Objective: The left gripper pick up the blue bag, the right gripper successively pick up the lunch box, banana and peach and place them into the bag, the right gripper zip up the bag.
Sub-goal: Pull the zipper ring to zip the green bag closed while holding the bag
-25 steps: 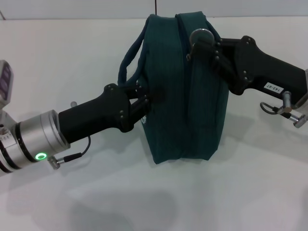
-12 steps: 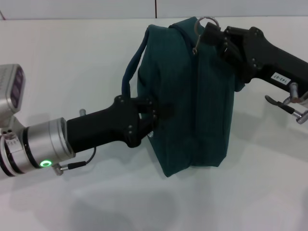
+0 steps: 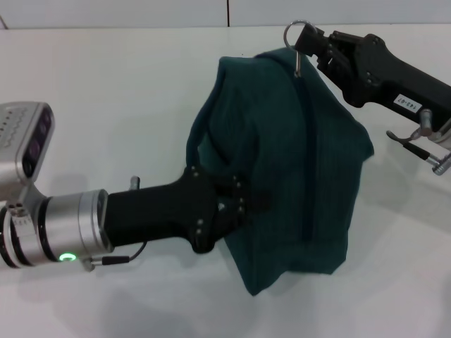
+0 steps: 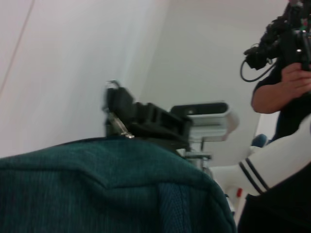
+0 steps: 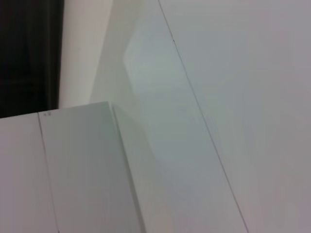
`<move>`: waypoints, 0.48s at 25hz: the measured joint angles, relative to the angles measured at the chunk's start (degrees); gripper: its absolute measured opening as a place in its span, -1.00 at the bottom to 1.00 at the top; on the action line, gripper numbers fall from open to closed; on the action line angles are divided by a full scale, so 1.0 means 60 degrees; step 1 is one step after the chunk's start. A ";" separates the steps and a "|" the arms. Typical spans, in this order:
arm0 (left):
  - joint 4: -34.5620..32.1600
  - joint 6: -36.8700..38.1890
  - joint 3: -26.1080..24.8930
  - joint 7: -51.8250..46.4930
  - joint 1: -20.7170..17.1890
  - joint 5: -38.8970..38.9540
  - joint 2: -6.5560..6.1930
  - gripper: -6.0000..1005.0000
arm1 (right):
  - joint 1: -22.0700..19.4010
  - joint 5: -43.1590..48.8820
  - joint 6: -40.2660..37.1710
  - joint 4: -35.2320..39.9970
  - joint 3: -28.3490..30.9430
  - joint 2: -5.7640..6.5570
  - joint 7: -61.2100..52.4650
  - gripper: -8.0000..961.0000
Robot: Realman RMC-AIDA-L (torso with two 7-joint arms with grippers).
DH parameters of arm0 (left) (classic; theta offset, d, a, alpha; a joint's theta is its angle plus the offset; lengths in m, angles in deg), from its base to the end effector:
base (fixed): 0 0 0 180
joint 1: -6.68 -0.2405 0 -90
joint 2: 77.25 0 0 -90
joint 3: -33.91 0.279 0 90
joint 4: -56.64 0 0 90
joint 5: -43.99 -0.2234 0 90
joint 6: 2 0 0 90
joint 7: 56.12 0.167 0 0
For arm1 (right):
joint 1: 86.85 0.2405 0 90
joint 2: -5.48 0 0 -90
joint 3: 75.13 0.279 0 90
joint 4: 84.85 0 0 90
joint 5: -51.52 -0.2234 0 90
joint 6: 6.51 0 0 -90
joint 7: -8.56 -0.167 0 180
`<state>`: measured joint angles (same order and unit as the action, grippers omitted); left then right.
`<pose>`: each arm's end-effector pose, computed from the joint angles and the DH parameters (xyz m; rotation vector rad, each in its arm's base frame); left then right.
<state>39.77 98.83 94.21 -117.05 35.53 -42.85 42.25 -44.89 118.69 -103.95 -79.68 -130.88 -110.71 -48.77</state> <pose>-0.2370 0.2871 -0.0821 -2.8008 -0.4938 -1.3182 0.1873 0.3753 -0.0405 -2.4242 0.4258 1.5376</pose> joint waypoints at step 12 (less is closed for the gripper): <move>-0.0040 0.1136 0.0175 0.0458 -0.0198 -0.0643 -0.0071 -0.73 | 0.0038 -0.0139 0.0860 0.0007 -0.0012 -0.0001 -0.0006 -0.97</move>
<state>39.53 105.65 95.26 -114.31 34.34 -46.71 41.83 -44.66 117.86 -98.79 -79.63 -130.95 -110.71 -48.81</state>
